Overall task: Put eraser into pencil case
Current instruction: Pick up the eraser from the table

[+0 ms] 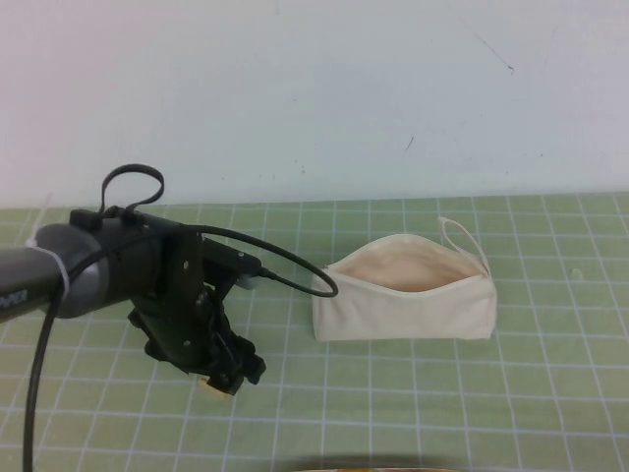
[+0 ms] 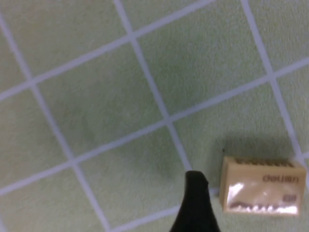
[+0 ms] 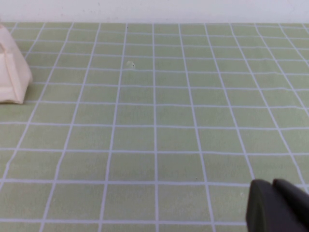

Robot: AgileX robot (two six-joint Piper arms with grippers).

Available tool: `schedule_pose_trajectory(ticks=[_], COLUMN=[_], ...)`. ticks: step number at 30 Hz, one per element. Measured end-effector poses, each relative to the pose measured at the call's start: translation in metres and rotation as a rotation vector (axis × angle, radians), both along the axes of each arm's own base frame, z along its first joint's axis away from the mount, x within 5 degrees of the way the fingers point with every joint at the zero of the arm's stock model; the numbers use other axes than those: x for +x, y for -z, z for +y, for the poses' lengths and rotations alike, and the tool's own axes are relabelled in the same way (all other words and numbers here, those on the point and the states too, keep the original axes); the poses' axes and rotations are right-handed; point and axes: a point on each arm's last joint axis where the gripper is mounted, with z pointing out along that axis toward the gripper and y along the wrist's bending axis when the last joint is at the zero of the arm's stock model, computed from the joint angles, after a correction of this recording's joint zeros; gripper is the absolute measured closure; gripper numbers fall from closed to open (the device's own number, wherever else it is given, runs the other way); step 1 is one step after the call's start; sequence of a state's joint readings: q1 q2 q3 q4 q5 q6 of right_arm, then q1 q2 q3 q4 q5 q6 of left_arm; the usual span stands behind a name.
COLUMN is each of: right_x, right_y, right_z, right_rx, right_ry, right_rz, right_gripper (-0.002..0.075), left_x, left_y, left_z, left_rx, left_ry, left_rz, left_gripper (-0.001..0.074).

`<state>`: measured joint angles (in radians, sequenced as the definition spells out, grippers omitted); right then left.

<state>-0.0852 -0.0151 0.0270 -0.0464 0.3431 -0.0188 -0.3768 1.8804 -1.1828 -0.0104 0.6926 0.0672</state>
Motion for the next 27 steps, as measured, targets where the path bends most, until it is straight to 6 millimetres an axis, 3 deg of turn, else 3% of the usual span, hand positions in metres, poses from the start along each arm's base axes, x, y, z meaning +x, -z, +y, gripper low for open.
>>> schedule_pose_trajectory(ticks=[7,9,13,17,21,27], right_x=[0.000,0.000,0.000,0.000,0.000,0.000], right_y=[0.000,0.000,0.000,0.000,0.000,0.000], right_z=[0.000,0.000,0.000,0.000,0.000,0.000], right_rx=[0.000,0.000,0.000,0.000,0.000,0.000], right_ry=[0.000,0.000,0.000,0.000,0.000,0.000], right_rz=[0.000,0.000,0.000,0.000,0.000,0.000], right_gripper=[0.0727,0.0727,0.0727,0.0727,0.0727,0.0727], left_x=[0.002,0.003,0.003,0.001,0.004,0.007], left_y=[0.015,0.015,0.015,0.008,-0.029,-0.120], left_z=[-0.002,-0.002,-0.002,-0.002,-0.005,-0.037], left_rx=[0.003,0.002,-0.001,0.001,-0.049,-0.274], left_ry=[-0.004,-0.005,-0.005,-0.003,-0.015,0.125], left_rz=[0.033,0.032,0.030,0.035,-0.009,-0.196], left_gripper=[0.0268,0.0296,0.0453,0.0450,0.0450,0.0450])
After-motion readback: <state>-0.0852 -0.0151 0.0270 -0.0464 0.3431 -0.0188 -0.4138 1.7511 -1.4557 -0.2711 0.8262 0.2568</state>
